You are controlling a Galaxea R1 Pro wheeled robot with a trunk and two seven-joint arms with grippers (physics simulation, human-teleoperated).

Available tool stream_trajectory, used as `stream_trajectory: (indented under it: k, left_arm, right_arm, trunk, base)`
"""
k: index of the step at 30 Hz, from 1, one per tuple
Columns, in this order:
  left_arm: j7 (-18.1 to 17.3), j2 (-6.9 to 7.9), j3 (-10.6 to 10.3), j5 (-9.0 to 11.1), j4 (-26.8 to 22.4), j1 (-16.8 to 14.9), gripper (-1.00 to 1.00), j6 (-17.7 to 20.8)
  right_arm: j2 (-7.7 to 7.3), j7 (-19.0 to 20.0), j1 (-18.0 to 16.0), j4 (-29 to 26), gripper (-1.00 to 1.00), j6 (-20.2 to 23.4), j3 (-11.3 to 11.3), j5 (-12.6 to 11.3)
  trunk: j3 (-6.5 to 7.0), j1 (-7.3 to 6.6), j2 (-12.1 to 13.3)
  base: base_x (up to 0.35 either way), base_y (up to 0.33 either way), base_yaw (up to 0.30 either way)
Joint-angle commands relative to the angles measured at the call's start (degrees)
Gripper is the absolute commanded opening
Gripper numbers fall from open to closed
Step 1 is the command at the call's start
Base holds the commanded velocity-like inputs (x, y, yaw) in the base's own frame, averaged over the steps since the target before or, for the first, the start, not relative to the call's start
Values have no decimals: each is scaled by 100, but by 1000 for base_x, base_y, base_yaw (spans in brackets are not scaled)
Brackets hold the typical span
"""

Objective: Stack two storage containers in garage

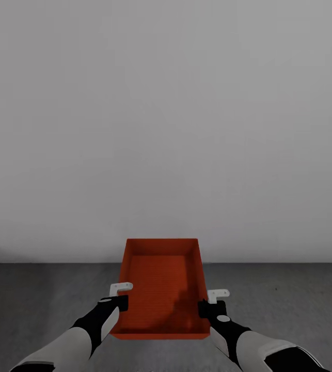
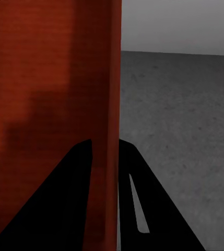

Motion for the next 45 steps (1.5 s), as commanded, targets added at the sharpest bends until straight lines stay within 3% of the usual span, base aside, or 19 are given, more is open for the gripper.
stream_trajectory:
  k: [1, 45]
  left_arm:
    - [44, 4, 219, -25, -33, -5, -100, -414]
    - [44, 10, 215, -25, -32, -5, -100, -414]
  right_arm:
    - [4, 54, -4, 15, -100, -16, -403, 35]
    - [4, 54, -4, 15, -100, -16, -403, 34]
  trunk:
    - [-17, 1, -7]
    - [-424, 1, -7]
  base:
    - [0, 0, 0]
    - [0, 0, 0]
